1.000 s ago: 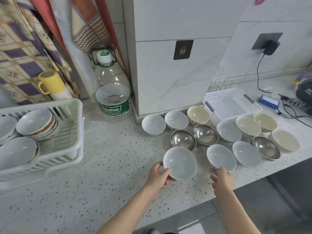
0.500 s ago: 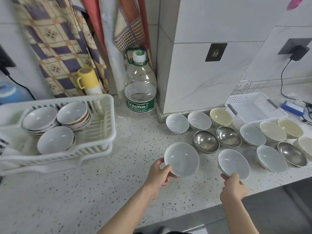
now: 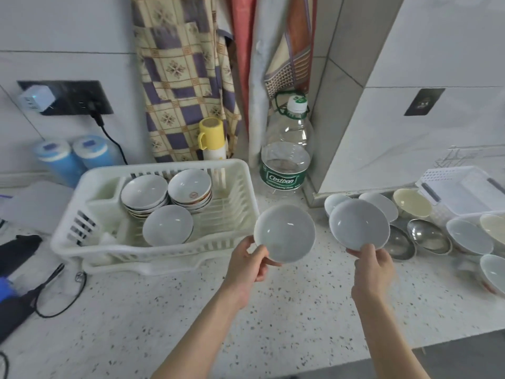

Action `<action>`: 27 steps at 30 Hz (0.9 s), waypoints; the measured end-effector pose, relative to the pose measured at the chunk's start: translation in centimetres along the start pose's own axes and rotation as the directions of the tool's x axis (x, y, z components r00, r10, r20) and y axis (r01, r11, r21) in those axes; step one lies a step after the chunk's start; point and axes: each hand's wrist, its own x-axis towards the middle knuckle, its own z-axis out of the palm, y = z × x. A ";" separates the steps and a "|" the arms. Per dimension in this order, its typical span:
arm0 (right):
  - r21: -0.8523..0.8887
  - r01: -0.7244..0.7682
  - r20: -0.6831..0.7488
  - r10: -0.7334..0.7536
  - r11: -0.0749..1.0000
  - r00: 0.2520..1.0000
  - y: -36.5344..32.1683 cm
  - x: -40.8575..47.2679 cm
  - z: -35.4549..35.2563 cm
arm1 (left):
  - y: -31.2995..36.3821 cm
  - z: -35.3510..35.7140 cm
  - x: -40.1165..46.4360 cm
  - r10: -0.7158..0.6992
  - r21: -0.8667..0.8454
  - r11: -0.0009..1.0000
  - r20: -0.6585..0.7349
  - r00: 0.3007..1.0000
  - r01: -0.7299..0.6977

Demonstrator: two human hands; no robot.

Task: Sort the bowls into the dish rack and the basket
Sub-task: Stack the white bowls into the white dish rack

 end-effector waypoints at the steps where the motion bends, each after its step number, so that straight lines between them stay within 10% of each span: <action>1: -0.005 0.039 0.028 -0.039 0.999 0.999 -0.5 -0.9 0.9 | 0.5 -1.1 -0.1 0.021 -0.016 1.000 -0.007 1.000 -0.021; 27: -0.170 0.371 0.629 -0.189 0.913 0.754 -0.7 -15.3 23.0 | 7.6 -28.0 1.6 0.323 0.117 0.943 -0.544 0.774 -0.311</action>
